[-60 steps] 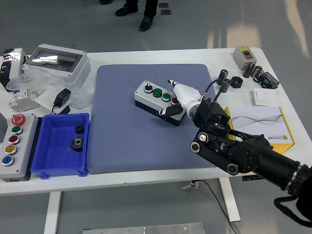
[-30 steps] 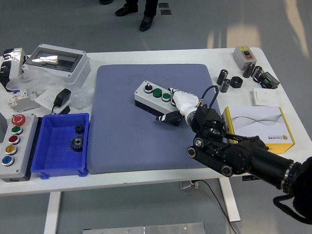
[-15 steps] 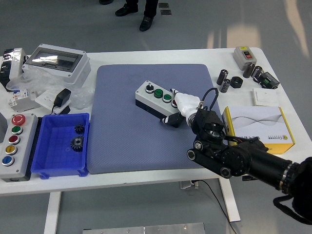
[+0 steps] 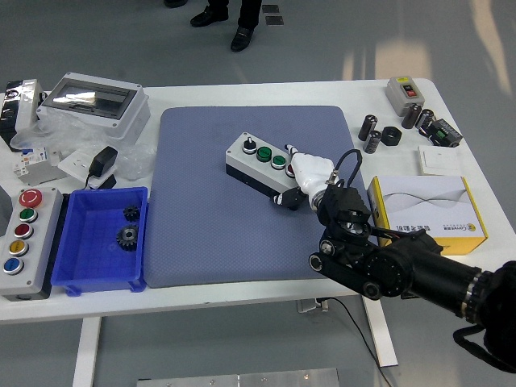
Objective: Pick up the button,place it on the desk,press the button,press the button
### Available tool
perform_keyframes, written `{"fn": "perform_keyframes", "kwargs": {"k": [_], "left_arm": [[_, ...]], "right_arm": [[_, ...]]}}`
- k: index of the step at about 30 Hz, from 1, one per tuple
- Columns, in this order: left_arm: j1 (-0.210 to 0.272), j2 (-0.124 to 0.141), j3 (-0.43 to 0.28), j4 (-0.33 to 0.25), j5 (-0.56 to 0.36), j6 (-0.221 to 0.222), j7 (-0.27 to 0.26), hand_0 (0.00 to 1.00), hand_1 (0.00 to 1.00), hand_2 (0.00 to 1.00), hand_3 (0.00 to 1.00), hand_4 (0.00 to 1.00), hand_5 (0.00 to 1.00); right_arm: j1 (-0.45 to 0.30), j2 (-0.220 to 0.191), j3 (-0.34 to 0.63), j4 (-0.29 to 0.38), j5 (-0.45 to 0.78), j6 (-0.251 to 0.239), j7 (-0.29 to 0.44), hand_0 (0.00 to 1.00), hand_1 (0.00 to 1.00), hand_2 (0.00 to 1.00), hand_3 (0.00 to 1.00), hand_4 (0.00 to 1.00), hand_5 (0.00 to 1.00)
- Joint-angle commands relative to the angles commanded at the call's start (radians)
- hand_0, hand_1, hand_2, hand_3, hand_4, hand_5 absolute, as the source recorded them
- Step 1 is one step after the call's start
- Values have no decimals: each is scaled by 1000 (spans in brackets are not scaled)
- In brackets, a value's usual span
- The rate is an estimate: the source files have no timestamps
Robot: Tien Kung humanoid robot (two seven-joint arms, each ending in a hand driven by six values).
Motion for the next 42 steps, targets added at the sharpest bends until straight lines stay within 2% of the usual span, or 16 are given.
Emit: {"fn": "perform_keyframes", "kwargs": {"k": [1, 2, 7, 8, 13, 14, 16, 19, 20, 25, 26, 31, 32, 34, 37, 42], "left_arm": [[0, 0, 0, 0, 0, 0, 0, 621, 560, 530, 580, 485, 212], [1, 0, 2, 0, -2, 1, -2, 621, 559, 530, 580, 485, 213], [2, 0, 5, 0, -6, 2, -5, 621, 559, 530, 580, 485, 213], [2, 0, 6, 0, -7, 2, -6, 621, 558, 531, 580, 485, 215], [1, -1, 7, 0, -7, 3, -6, 621, 558, 531, 580, 485, 215], [1, -1, 7, 0, -7, 3, -6, 621, 559, 531, 582, 486, 219], [0, -1, 5, 0, -5, 3, -6, 621, 559, 531, 582, 486, 219], [1, -3, 4, 0, -7, 5, -5, 621, 559, 531, 582, 486, 219], [2, -3, 3, 0, -6, 5, -4, 621, 560, 531, 582, 486, 220], [4, -5, -1, 0, -5, 7, -2, 621, 560, 531, 582, 486, 220], [4, -5, -2, 0, -4, 7, -2, 621, 559, 531, 583, 487, 223], [0, -3, -7, 0, 2, 7, -4, 621, 559, 531, 583, 487, 223], [-1, -2, -7, 0, 3, 8, -4, 620, 559, 531, 584, 484, 227], [-3, -1, -8, 0, 6, 7, -5, 620, 559, 531, 584, 484, 227], [-5, 0, -10, 0, 10, 7, -5, 620, 559, 531, 584, 484, 227], [-6, 0, -16, 0, 19, 8, -3, 620, 560, 531, 584, 486, 230]], "right_arm": [[0, 0, -1, 0, 0, -4, 1, 371, 637, 660, 985, 590, 43], [0, 0, -4, -1, -1, -7, 1, 300, 519, 520, 872, 292, 46], [-1, -1, -10, 2, -3, -12, 3, 300, 519, 520, 872, 292, 46], [0, -1, -10, 3, -4, -13, 4, 240, 441, 456, 651, 206, 2], [0, -12, 2, 17, 15, -14, 38, 240, 441, 456, 651, 206, 2], [-1, -18, 6, 23, 25, -12, 54, 193, 379, 405, 424, 166, 2], [-4, -34, 16, 43, 45, -9, 92, 193, 379, 405, 424, 166, 2], [-15, -85, 45, 103, 89, 12, 165, 193, 379, 405, 424, 166, 2], [-17, -101, 52, 121, 99, 20, 188, 147, 339, 395, 344, 86, 2], [-15, -213, 69, 243, 190, 86, 329, 147, 339, 395, 344, 86, 2], [-12, -234, 64, 265, 201, 93, 352, 136, 318, 386, 304, 54, 2], [22, -350, -10, 382, 218, 111, 466, 136, 318, 386, 304, 54, 2], [28, -369, -28, 401, 209, 111, 475, 143, 311, 348, 271, 2, 2], [38, -409, -69, 439, 188, 110, 482, 143, 311, 348, 271, 2, 2], [45, -437, -113, 468, 158, 108, 478, 143, 311, 348, 271, 2, 2], [52, -432, -163, 462, 85, 95, 452, 148, 311, 345, 270, 14, 2]]}}
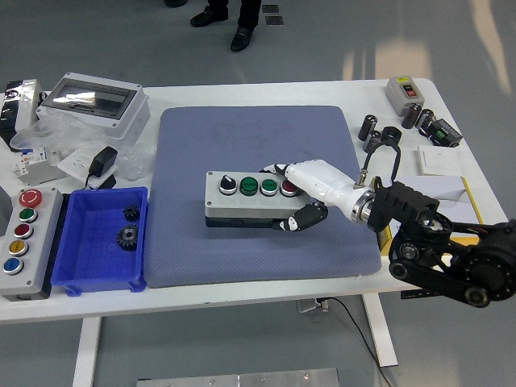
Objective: Pick up the button,place it on the desk,press the button,press the button
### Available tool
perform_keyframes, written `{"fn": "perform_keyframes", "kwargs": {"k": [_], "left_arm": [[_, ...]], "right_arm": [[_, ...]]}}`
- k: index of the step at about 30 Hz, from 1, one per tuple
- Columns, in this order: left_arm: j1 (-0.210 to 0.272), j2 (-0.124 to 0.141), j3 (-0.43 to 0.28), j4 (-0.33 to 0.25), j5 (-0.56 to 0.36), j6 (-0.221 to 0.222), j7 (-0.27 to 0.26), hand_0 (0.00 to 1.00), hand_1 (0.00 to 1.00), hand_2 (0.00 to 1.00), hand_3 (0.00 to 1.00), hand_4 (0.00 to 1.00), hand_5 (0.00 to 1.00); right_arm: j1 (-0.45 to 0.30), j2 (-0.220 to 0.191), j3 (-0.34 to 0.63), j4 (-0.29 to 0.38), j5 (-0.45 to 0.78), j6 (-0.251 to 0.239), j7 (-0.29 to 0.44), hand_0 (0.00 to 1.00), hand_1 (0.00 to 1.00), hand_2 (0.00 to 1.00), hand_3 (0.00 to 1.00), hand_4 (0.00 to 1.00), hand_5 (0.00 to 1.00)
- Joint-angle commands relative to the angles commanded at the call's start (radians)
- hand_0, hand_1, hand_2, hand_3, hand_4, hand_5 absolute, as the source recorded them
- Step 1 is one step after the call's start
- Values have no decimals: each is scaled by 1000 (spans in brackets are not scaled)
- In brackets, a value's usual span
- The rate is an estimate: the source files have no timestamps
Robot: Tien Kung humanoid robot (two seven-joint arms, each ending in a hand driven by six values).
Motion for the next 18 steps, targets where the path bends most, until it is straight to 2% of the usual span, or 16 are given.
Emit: {"fn": "perform_keyframes", "kwargs": {"k": [1, 2, 7, 8, 13, 14, 18], "left_arm": [[0, 0, -1, 0, 1, 0, 0, 620, 560, 531, 584, 486, 230], [-1, 0, -1, 0, 2, 0, 0, 620, 560, 531, 584, 488, 231], [-3, 0, -4, 0, 7, 0, 0, 620, 560, 531, 584, 488, 231], [-3, -1, -4, 0, 8, -1, 1, 620, 560, 531, 584, 490, 234], [-2, -1, -5, 0, 10, -1, 3, 620, 560, 531, 584, 490, 234], [-2, -1, -5, 0, 10, -1, 3, 620, 560, 531, 584, 490, 235], [-1, -2, -3, 0, 9, -1, 4, 620, 560, 531, 584, 490, 235]], "right_arm": [[1, 6, -9, -9, -15, -2, -6, 148, 311, 345, 270, 14, 2], [2, 10, -17, -16, -27, -2, -11, 198, 336, 365, 295, 107, 2], [7, 32, -37, -43, -52, 4, -27, 198, 336, 365, 295, 107, 2], [8, 34, -37, -46, -53, 6, -29, 245, 384, 392, 315, 159, 2], [7, 39, -35, -55, -31, 24, -41, 245, 384, 392, 315, 159, 2], [6, 38, -34, -56, -25, 28, -42, 418, 506, 497, 440, 293, 2], [0, 37, -29, -62, 13, 41, -43, 418, 506, 497, 440, 293, 2]]}}
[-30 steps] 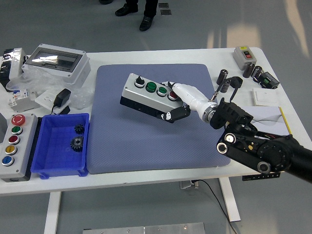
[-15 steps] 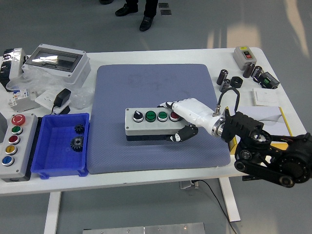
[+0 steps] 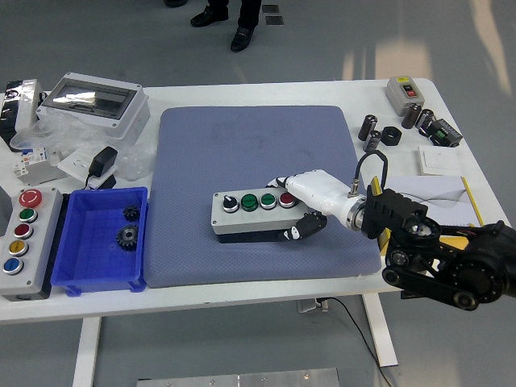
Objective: Pick up the button,place it on the desk,press the button,press the button
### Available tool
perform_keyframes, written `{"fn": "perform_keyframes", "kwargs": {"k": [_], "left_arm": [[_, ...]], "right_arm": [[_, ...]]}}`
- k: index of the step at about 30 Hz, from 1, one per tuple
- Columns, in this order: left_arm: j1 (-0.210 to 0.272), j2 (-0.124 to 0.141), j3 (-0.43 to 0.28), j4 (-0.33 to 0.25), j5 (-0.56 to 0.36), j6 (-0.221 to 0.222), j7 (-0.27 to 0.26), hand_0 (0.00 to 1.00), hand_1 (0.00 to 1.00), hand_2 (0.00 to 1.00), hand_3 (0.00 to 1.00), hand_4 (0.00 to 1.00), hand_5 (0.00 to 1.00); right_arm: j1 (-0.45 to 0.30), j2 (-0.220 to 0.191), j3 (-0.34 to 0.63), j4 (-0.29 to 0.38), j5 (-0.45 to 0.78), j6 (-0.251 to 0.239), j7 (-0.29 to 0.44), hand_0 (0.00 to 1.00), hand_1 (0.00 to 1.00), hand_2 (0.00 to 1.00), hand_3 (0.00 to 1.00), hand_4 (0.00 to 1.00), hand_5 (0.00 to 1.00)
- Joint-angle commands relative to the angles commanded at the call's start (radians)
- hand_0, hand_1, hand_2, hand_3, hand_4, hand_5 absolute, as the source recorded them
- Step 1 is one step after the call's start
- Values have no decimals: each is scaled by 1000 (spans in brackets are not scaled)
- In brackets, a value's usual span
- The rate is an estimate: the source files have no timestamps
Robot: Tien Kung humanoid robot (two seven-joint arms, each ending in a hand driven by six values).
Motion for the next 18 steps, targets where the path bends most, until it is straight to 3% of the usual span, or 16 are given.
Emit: {"fn": "perform_keyframes", "kwargs": {"k": [1, 2, 7, 8, 13, 14, 18], "left_arm": [[0, 0, 1, 0, 0, 0, 0, 620, 560, 531, 584, 490, 235], [0, 0, 1, 0, 0, 0, 0, 620, 559, 531, 583, 490, 235], [3, 1, 1, 0, 2, -1, 0, 620, 559, 531, 583, 490, 235], [3, 1, 1, 0, 2, -1, 0, 620, 559, 530, 583, 489, 234], [6, 1, 3, 0, 0, -1, 0, 620, 559, 530, 583, 489, 234], [6, 1, 4, 0, 0, -1, 0, 620, 558, 530, 583, 488, 232], [7, 1, 5, 0, 0, -2, 1, 620, 558, 530, 583, 488, 232]], "right_arm": [[-1, 0, 1, -1, 7, 2, 0, 418, 506, 497, 440, 293, 2], [-3, 0, 2, -2, 18, 5, 2, 654, 640, 613, 610, 190, 2], [-7, -1, 2, -6, 54, 16, 7, 654, 640, 613, 610, 190, 2], [-8, -2, 3, -6, 60, 18, 9, 759, 712, 713, 710, 35, 2], [-10, -5, 6, -8, 78, 21, 12, 759, 712, 713, 710, 35, 2], [-11, -6, 6, -8, 80, 21, 12, 790, 752, 762, 760, 102, 2], [-12, -8, 8, -7, 84, 20, 13, 790, 752, 762, 760, 102, 2]]}}
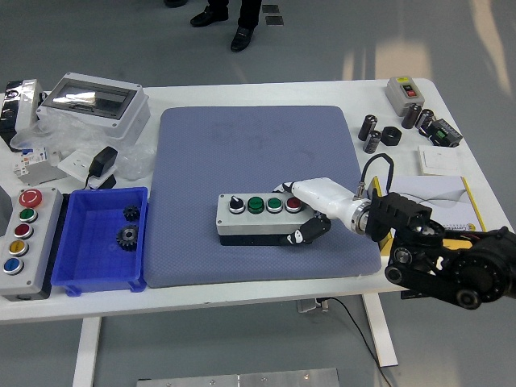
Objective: Pick up the button,place it on the desk,press the button,press the button
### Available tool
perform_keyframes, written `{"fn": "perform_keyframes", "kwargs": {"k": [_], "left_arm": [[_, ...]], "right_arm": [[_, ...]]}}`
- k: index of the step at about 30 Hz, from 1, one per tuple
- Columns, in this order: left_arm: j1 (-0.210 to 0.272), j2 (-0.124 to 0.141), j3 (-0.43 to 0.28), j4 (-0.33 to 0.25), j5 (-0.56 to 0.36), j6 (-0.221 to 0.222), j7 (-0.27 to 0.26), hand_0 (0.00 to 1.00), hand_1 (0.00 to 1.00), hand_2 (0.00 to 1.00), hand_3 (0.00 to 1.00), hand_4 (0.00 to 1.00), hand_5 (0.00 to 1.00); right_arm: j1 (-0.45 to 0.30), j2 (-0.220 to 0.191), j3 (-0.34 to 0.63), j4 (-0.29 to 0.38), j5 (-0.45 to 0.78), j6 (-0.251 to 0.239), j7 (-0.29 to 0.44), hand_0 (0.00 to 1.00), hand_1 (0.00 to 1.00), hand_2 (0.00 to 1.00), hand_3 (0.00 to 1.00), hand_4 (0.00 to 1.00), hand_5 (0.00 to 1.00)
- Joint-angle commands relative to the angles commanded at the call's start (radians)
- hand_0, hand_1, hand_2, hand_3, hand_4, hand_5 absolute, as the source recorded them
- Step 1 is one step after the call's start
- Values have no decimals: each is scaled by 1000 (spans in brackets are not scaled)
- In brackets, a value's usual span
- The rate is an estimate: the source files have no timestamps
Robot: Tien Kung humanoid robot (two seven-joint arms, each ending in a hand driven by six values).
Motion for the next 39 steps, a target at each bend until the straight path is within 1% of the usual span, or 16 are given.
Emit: {"fn": "perform_keyframes", "kwargs": {"k": [1, 2, 7, 8, 13, 14, 25, 26, 27, 31, 32, 37, 38, 39], "left_arm": [[0, 0, 1, 0, -1, 0, 0, 620, 558, 530, 583, 488, 232], [1, 0, 1, 0, -1, 0, 0, 620, 559, 529, 582, 488, 230], [3, 0, 4, 0, -4, 1, -4, 620, 559, 529, 582, 488, 230], [4, 0, 5, 0, -4, 2, -4, 620, 559, 529, 582, 487, 229], [4, 0, 7, 0, -6, 2, -6, 620, 559, 529, 582, 487, 229], [4, 0, 7, 0, -6, 2, -6, 620, 558, 529, 582, 486, 226], [0, 0, 6, 0, -3, 0, -3, 620, 557, 529, 582, 485, 223], [0, 0, 6, 0, -4, 0, -3, 620, 557, 529, 582, 484, 222], [0, -1, 6, 0, -4, 0, -3, 620, 557, 529, 582, 484, 222], [1, -1, 8, 0, -5, -1, -2, 620, 557, 529, 582, 484, 222], [1, -2, 9, 0, -6, 0, -2, 620, 556, 529, 582, 483, 220], [1, -2, 10, 0, -8, 0, -3, 620, 556, 529, 582, 483, 220], [1, -2, 10, 0, -8, 0, -3, 619, 556, 529, 582, 481, 217], [1, -2, 11, 0, -9, 0, -3, 619, 556, 529, 582, 481, 217]], "right_arm": [[0, -1, 1, 0, 1, 0, 0, 790, 752, 762, 760, 102, 2], [-1, -1, 2, 0, 2, -1, 1, 808, 785, 798, 802, 154, 2], [-3, -7, 3, 3, 20, -2, 4, 808, 785, 798, 802, 154, 2], [-4, -8, 4, 3, 26, -2, 5, 814, 801, 809, 856, 198, 2], [-6, -15, 13, 4, 55, 3, 12, 814, 801, 809, 856, 198, 2], [-6, -16, 15, 4, 59, 4, 13, 811, 808, 814, 870, 216, 2], [-5, -27, 39, 9, 68, 17, 14, 808, 811, 815, 876, 229, 2], [-5, -28, 40, 11, 69, 18, 14, 808, 813, 819, 885, 253, 2], [-5, -29, 41, 12, 71, 19, 13, 808, 813, 819, 885, 253, 2], [-4, -36, 46, 18, 95, 29, 15, 808, 813, 819, 885, 253, 2], [-4, -39, 48, 19, 103, 31, 16, 864, 859, 874, 951, 379, 2], [-4, -53, 58, 28, 142, 38, 21, 864, 859, 874, 951, 379, 2], [-4, -56, 60, 29, 147, 40, 22, 896, 881, 894, 972, 432, 2], [-4, -58, 63, 31, 151, 41, 22, 896, 881, 894, 972, 432, 2]]}}
